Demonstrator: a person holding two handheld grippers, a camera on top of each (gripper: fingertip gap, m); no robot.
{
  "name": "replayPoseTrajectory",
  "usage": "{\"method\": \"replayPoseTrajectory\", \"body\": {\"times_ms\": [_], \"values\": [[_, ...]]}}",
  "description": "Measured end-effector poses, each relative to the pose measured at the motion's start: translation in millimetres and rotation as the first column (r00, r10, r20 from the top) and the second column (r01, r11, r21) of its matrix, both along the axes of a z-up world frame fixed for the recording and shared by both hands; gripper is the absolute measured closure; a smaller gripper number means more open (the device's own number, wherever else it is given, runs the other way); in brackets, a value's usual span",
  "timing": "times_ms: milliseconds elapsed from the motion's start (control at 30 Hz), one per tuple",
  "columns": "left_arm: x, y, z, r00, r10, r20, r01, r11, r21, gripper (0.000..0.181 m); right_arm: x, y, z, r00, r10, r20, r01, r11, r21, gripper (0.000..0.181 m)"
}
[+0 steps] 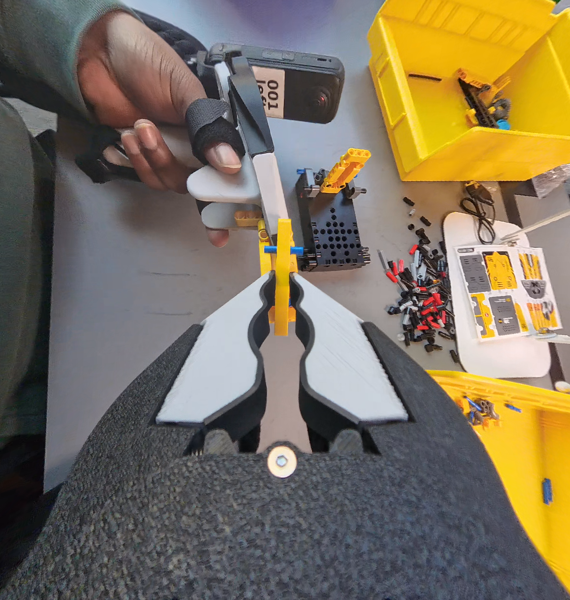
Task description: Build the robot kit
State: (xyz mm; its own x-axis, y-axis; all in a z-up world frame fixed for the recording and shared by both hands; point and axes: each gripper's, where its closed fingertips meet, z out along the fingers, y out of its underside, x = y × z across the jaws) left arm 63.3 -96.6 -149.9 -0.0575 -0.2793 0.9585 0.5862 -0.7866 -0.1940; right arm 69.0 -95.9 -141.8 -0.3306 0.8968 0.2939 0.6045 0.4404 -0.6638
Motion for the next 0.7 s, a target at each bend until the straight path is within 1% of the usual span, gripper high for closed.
{"method": "replayPoseTrajectory", "body": {"times_ms": [67,133,267,400,467,567,633,700], "values": [[-2,-3,-1,0.999,0.020,0.041,-0.020,1.000,-0.019,0.175,-1,-3,0,0.999,0.031,0.035,-0.029,0.999,-0.045,0.172],[-4,-6,-1,0.997,0.037,0.066,-0.035,0.999,-0.034,0.175,-2,-5,-3,0.996,0.046,0.073,-0.040,0.996,-0.079,0.167],[-3,-13,-4,0.994,0.051,0.092,-0.044,0.996,-0.074,0.174,-3,-7,-9,0.991,0.073,0.109,-0.059,0.990,-0.127,0.166],[1,-19,-10,0.995,0.036,0.096,-0.026,0.994,-0.102,0.175,-3,-15,-15,0.985,0.113,0.128,-0.088,0.978,-0.187,0.162],[4,-21,-12,0.998,0.012,0.064,-0.006,0.996,-0.092,0.174,-1,-18,-20,0.980,0.136,0.147,-0.104,0.973,-0.208,0.160],[8,-23,-15,1.000,-0.015,-0.013,0.014,0.998,-0.065,0.174,2,-20,-25,0.971,0.158,0.177,-0.104,0.954,-0.281,0.159],[11,-26,-16,0.994,-0.036,-0.103,0.033,0.999,-0.024,0.174,7,-22,-28,0.963,0.181,0.198,-0.104,0.932,-0.347,0.159],[15,-30,-17,0.974,-0.064,-0.215,0.072,0.997,0.030,0.175,11,-26,-31,0.957,0.205,0.208,-0.095,0.892,-0.443,0.161]]}}
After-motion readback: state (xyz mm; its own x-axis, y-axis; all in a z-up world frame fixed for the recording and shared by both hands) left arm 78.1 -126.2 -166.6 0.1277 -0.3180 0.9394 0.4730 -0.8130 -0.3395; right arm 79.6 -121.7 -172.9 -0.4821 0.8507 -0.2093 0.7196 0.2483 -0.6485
